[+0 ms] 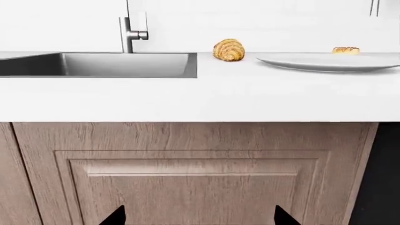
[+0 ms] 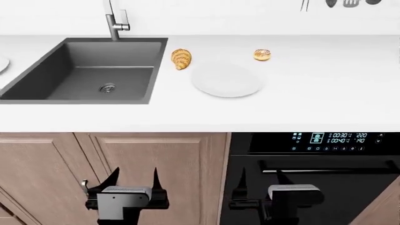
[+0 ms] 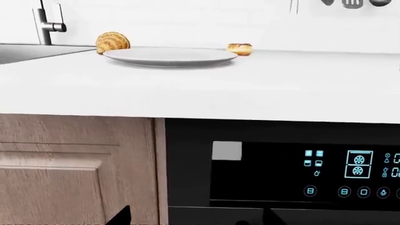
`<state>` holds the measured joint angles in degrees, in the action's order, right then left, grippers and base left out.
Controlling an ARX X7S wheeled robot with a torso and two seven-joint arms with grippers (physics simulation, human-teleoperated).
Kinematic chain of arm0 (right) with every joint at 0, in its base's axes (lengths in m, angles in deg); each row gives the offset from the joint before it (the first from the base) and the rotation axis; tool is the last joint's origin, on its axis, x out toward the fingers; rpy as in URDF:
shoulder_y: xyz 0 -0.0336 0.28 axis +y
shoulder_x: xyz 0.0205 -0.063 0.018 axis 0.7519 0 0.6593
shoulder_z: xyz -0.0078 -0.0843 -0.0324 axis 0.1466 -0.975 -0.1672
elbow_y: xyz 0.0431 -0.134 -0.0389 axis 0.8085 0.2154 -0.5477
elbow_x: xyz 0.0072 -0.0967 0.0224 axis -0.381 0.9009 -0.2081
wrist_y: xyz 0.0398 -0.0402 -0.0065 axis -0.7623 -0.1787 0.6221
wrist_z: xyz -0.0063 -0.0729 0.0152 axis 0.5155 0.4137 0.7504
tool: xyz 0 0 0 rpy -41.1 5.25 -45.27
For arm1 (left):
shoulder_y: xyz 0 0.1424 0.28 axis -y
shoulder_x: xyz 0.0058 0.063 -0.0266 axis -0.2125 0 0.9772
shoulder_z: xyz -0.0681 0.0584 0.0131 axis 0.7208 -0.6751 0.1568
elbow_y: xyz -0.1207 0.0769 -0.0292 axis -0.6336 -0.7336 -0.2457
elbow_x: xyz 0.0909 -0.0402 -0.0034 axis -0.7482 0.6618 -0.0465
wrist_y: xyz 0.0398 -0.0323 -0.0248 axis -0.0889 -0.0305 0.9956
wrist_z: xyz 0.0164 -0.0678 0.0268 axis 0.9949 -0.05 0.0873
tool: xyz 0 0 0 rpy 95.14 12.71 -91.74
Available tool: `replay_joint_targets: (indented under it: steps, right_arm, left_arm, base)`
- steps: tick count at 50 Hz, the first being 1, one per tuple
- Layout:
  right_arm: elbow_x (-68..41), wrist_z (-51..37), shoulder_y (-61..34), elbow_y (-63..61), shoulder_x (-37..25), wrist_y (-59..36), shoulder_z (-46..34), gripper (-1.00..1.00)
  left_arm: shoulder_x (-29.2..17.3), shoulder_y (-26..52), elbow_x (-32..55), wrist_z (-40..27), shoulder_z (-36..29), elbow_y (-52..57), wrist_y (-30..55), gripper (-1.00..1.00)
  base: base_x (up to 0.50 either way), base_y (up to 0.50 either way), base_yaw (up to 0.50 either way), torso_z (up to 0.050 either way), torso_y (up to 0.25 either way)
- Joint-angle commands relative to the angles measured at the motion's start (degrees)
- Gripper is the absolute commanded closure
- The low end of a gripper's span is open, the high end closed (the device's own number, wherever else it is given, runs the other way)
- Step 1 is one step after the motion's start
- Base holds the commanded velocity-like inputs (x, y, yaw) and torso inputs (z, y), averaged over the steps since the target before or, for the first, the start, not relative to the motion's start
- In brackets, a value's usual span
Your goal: Place the pastries on the plates.
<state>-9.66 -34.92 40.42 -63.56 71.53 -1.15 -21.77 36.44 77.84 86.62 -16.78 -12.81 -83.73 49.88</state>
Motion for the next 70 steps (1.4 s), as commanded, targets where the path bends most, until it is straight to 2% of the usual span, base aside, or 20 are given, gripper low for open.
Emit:
replay_joint_targets:
  steps: [1, 15, 16, 18, 20, 22, 24, 26, 28, 30, 33, 37, 42, 46, 48, 51, 56, 62, 66, 70]
  right_arm:
    - [-0.30, -0.69, -0.21, 0.15, -0.76, -0.16, -1.13, -1.00]
    - [-0.73, -1.44, 0.49, -1.64, -1.86, 1.17, -1.61, -1.00]
    - [-0.70, -1.92, 1.82, -4.93, -2.43, -0.23, -1.28, -1.00]
    - [-6.36, -1.27, -1.60, -17.21, -5.25, -15.15, 1.60, -1.00]
    - [-10.90, -2.24, -4.04, -27.84, -8.24, -27.22, 4.56, -1.00]
    - [-24.29, -0.68, -9.81, -41.19, -14.99, -44.41, 13.63, -1.00]
    - [-41.48, -1.66, -19.58, -48.65, -24.07, -61.59, 29.70, -1.00]
    - [-58.66, -0.99, -28.61, -44.40, -33.78, -78.72, 42.71, -1.00]
    - [-75.85, -14.14, -42.01, -37.10, -40.74, -83.43, 36.57, -1.00]
    - [-93.04, -22.49, -50.07, -30.58, -42.36, -82.14, 27.64, -1.00]
    - [-86.32, -18.35, -47.32, -31.27, -39.42, -82.66, 24.50, -1.00]
    - [-79.11, -14.31, -48.30, -34.00, -40.70, -83.56, 19.00, -1.00]
    - [-79.56, -17.23, -48.22, -33.86, -40.76, -82.79, 19.87, -1.00]
    - [-81.31, -19.91, -46.75, -32.46, -39.79, -81.86, 21.03, -1.00]
    - [-79.24, -18.33, -45.51, -32.80, -39.47, -80.23, 21.80, -1.00]
    - [-77.08, -16.19, -45.04, -32.52, -38.73, -79.09, 20.48, -1.00]
    - [-75.24, -13.85, -43.07, -33.40, -38.46, -77.12, 20.74, -1.00]
    - [-73.30, -12.93, -42.11, -32.31, -37.47, -75.60, 19.96, -1.00]
    - [-72.32, -12.36, -41.40, -32.42, -37.14, -74.90, 19.30, -1.00]
    - [-71.16, -11.43, -41.16, -32.32, -37.16, -74.07, 18.75, -1.00]
  left_arm:
    - [-0.98, -0.02, 1.74, 0.14, -0.16, -0.74, -1.33, -1.00]
    - [-1.59, -0.28, 2.76, -0.69, -0.82, 1.13, -0.20, -1.00]
    - [-1.64, -0.31, 10.63, 0.81, 1.61, 4.65, 5.13, -1.00]
    - [-4.84, 3.18, 10.86, -2.23, -0.09, 16.93, 19.77, -1.00]
    - [-6.95, 7.12, 12.71, -3.26, 0.58, 23.72, 26.94, -1.00]
    - [-12.13, 17.20, 18.79, -0.31, 2.75, 25.67, 38.58, -1.00]
    - [-17.36, 29.83, 26.86, 2.80, 6.29, 25.49, 51.96, -1.00]
    - [-23.73, 37.90, 26.85, 8.13, 6.81, 19.71, 53.02, -1.00]
    - [-26.32, 44.68, 26.58, 12.69, 4.14, 15.51, 53.53, -1.00]
    - [-26.32, 49.40, 27.21, 15.45, 1.70, 13.92, 54.56, -1.00]
    - [-24.47, 50.91, 33.68, 9.74, 6.92, 18.59, 66.77, -1.00]
    - [-24.96, 50.02, 37.90, 7.80, 10.44, 20.81, 73.62, -1.00]
    - [-25.78, 46.42, 41.32, 6.70, 12.04, 24.72, 79.10, -1.00]
    - [-27.23, 44.07, 41.21, 7.88, 12.46, 26.51, 77.06, -1.00]
    - [-26.21, 44.79, 41.04, 6.39, 12.13, 26.82, 77.72, -1.00]
    - [-28.43, 42.97, 40.64, 8.75, 13.40, 25.49, 75.35, -1.00]
    - [-26.34, 42.96, 40.91, 6.16, 12.99, 26.98, 76.57, -1.00]
    - [-29.96, 42.31, 39.72, 10.61, 13.59, 22.78, 72.71, -1.00]
    - [-28.88, 42.25, 39.14, 9.41, 12.70, 22.85, 72.60, -1.00]
    - [-30.38, 41.83, 38.51, 11.52, 12.44, 21.10, 70.72, -1.00]
  base:
    - [0.00, -0.48, 0.00, 0.000, 0.000]
    - [0.14, -0.19, 0.00, 0.000, 0.000]
    - [0.00, 0.00, 0.00, 0.000, 0.000]
    - [0.00, 0.00, 0.00, 0.000, 0.000]
    - [0.00, 0.00, 0.00, 0.000, 0.000]
    - [0.00, 0.00, 0.00, 0.000, 0.000]
    - [0.00, 0.00, 0.00, 0.000, 0.000]
    - [0.00, 0.00, 0.00, 0.000, 0.000]
    - [0.00, 0.00, 0.00, 0.000, 0.000]
    - [0.00, 0.00, 0.00, 0.000, 0.000]
    - [0.00, 0.00, 0.00, 0.000, 0.000]
    - [0.00, 0.00, 0.00, 0.000, 0.000]
    - [0.00, 0.00, 0.00, 0.000, 0.000]
    - [0.00, 0.00, 0.00, 0.000, 0.000]
    - [0.17, 0.00, 0.00, 0.000, 0.000]
    - [0.39, 0.00, 0.00, 0.000, 0.000]
    - [0.50, 0.00, 0.00, 0.000, 0.000]
    - [0.48, -0.21, 0.00, 0.000, 0.000]
    - [0.46, -0.27, 0.00, 0.000, 0.000]
    - [0.50, -0.07, 0.00, 0.000, 0.000]
